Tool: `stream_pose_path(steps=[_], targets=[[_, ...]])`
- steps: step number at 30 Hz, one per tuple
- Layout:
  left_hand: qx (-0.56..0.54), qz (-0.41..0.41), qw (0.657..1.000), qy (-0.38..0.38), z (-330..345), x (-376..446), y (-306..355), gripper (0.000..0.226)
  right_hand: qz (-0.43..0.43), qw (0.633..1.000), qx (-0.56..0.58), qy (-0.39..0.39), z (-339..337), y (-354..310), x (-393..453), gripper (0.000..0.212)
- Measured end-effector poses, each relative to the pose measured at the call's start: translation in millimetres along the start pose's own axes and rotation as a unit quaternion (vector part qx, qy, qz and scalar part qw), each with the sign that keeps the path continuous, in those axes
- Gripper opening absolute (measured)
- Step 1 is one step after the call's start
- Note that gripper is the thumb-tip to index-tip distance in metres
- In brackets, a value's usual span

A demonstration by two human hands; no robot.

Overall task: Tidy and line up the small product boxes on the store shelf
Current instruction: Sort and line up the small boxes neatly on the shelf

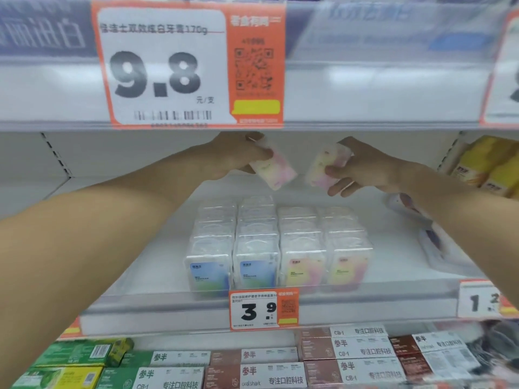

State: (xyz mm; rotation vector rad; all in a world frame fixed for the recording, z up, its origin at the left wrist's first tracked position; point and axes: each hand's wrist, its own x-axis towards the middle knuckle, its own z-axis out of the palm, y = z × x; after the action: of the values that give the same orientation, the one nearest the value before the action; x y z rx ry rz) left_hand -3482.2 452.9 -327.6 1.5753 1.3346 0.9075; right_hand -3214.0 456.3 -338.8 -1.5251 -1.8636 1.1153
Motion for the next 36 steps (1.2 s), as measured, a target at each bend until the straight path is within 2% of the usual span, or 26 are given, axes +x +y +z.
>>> stream_pose_path(steps=[2, 5, 10, 14, 18, 21, 28, 32, 36], targets=[[0.055, -0.003, 0.998, -0.028, 18, 2, 12, 0.05, 0.02, 1.0, 0.006, -0.006, -5, 6, -5, 0.028], [0.143, 0.029, 0.988, -0.056, 41, 2, 23, 0.043, 0.048, 0.998, 0.029, -0.008, -12, 17, -8, 0.014], [0.258, -0.008, 0.957, -0.132, 57, 1, 19, 0.031, 0.079, 0.995, -0.003, -0.054, -13, 34, -11, 0.025], [0.254, -0.019, 0.958, -0.131, 55, 2, 14, 0.032, 0.076, 0.994, -0.045, -0.067, -12, 32, -13, 0.032], [0.251, -0.025, 0.959, -0.132, 55, 5, 11, 0.025, 0.052, 0.997, -0.018, -0.044, -9, 27, -15, 0.031], [0.249, -0.028, 0.956, -0.151, 57, 4, 11, 0.027, 0.043, 0.998, -0.012, -0.045, -4, 26, -17, 0.029], [0.283, -0.025, 0.931, -0.229, 52, -12, 20, 0.025, 0.04, 0.995, 0.022, -0.092, 3, 21, -29, 0.025], [0.312, -0.021, 0.918, -0.242, 49, -21, 24, 0.027, 0.043, 0.993, 0.007, -0.108, 6, 17, -37, 0.022], [0.31, -0.018, 0.92, -0.239, 48, -25, 22, 0.026, 0.045, 0.992, 0.001, -0.117, 9, 13, -41, 0.018]])
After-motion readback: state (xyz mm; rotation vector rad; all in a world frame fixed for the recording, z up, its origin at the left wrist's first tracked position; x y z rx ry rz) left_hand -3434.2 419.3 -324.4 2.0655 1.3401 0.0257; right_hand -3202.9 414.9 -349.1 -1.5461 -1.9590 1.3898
